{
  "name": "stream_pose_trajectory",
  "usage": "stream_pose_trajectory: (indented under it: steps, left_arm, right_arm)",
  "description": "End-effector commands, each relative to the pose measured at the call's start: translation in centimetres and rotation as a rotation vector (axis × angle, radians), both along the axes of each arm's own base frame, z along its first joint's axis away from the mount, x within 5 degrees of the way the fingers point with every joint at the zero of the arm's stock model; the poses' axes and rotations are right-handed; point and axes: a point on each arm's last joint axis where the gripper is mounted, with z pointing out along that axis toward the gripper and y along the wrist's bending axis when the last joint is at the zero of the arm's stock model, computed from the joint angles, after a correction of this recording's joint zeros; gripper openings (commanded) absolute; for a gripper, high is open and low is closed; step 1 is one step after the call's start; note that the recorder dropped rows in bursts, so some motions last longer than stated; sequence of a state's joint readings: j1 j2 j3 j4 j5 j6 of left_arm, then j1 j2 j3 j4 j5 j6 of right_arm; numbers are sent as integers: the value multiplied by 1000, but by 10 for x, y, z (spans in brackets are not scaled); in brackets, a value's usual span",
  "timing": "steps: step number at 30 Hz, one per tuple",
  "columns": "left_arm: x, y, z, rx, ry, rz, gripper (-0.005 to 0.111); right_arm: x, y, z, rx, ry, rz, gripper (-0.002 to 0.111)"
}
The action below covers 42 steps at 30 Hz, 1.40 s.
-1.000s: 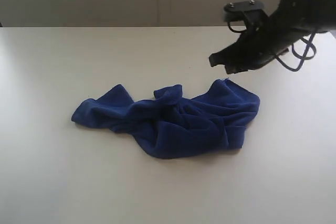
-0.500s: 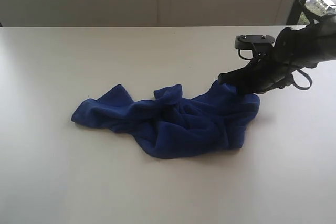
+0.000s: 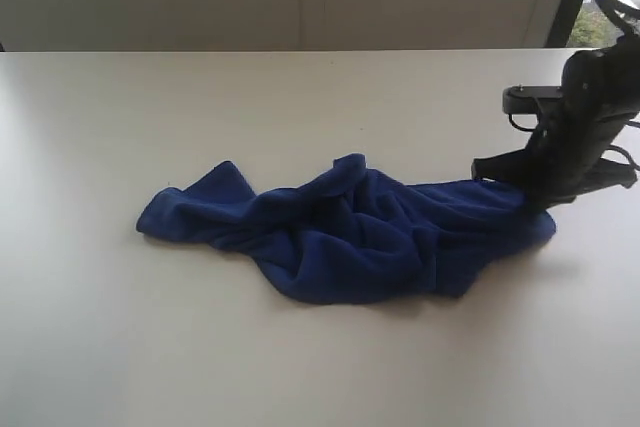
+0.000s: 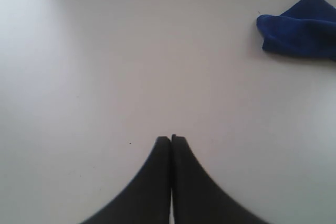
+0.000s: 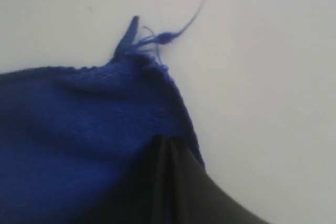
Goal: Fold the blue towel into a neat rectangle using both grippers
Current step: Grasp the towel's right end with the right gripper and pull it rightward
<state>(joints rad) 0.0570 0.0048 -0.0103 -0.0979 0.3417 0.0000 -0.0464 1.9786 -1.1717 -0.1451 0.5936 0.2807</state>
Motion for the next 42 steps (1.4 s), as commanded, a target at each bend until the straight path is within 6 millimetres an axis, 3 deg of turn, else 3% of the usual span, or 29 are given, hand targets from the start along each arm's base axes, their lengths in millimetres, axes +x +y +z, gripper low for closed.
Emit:
stream_pose_trajectory:
  steps: [1,7,12,15,17,22,26,31,36,42]
  left_arm:
    - [-1,0,-5,-8,23,0,0]
    - [-1,0,-5,-8,23,0,0]
    - [-1,0,-5,-8,23,0,0]
    - [-1,0,-5,-8,23,0,0]
    - [-1,0,-5,-8,23,0,0]
    - [-1,0,-5,-8,23,0,0]
    - [-1,0,-5,-8,23,0,0]
    - [-1,0,-5,-8,23,0,0]
    - [-1,0,-5,-8,23,0,0]
    - [-1,0,-5,-8,23,0,0]
  right_arm:
    - [-27,-8,13,-67,69,-27,1]
    - [-55,-6,40,-62,-4,-41,1]
    - [-54,10,79,-43,-227,24,1]
    - [-49,25,85,-16,-313,92,1]
    - [-43,34,80,25,-333,99,1]
    - [-21,54,42,80,-291,120,0]
    - [-6,57,13,80,-231,119,0]
    - [-1,57,-9,77,-164,116,0]
    - [-5,47,-18,61,-86,99,0]
    - [-18,11,-20,-55,58,31,0]
